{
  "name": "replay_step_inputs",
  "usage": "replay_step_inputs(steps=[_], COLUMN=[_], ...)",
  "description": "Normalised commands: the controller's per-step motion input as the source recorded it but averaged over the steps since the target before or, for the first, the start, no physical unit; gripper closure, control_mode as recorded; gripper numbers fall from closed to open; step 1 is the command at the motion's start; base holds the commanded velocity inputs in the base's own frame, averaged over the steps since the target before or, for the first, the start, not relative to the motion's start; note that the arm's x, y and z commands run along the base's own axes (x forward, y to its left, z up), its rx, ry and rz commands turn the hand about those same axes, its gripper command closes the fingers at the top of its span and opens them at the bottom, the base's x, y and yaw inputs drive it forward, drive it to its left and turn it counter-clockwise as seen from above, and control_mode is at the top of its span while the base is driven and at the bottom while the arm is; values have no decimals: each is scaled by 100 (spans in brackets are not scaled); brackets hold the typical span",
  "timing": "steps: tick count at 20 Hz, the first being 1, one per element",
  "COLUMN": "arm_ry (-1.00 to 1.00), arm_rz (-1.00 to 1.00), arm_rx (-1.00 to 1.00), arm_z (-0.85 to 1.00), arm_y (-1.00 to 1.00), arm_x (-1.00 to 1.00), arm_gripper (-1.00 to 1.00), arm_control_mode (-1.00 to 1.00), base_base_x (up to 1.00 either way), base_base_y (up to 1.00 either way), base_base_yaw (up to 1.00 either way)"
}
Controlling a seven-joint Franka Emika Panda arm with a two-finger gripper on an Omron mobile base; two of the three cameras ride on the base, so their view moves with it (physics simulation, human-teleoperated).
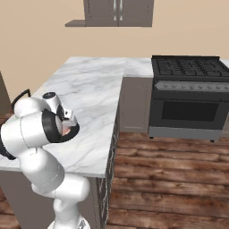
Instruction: Pick up the pan with the steak in it and place it on the dining table. Then place the steak on the plate.
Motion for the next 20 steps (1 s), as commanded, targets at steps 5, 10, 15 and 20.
replay_step_inputs(steps=[5,10,15,20], arm_ry=[-7,-5,-4,-3], arm_rz=[0,0,0,0], arm_rx=[0,0,0,0], arm_z=[-19,-15,-13,-18], arm_y=[6,8,6,4], arm_x=[23,14,11,4], arm_gripper=[-100,-100,-100,-100], arm_control_mode=[-100,-100,-100,-100], base_base_x=[0,0,0,0], base_base_y=[0,0,0,0], base_base_yaw=[0,0,0,0])
